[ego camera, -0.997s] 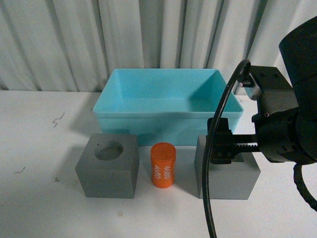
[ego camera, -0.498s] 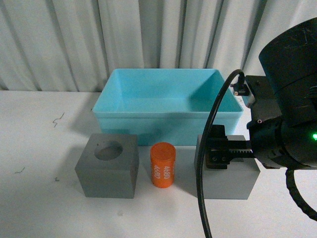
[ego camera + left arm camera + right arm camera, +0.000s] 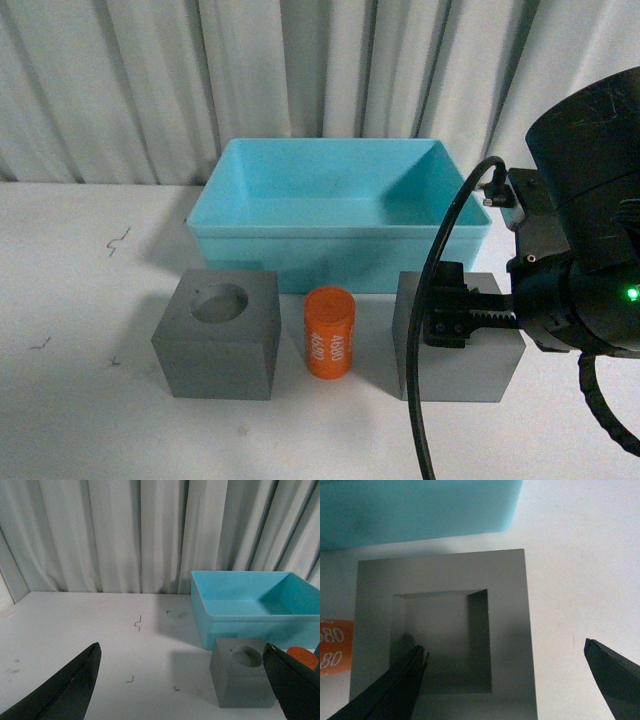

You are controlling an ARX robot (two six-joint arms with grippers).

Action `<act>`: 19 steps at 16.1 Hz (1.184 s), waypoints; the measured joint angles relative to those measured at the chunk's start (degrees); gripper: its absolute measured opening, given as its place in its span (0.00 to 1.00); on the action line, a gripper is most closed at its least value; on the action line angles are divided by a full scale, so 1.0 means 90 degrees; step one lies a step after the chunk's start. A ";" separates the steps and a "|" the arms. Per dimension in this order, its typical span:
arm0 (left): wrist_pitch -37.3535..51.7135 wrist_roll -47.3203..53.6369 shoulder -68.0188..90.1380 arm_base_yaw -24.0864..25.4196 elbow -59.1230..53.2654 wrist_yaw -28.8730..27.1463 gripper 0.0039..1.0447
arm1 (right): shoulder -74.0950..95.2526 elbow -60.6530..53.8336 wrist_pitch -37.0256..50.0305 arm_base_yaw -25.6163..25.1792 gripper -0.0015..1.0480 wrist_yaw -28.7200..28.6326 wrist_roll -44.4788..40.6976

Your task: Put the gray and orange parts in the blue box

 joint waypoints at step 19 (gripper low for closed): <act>0.0000 0.0002 0.0000 0.0000 0.0000 0.0000 0.94 | -0.1610 0.0602 -0.1224 -0.0753 0.18 -0.0172 -0.0563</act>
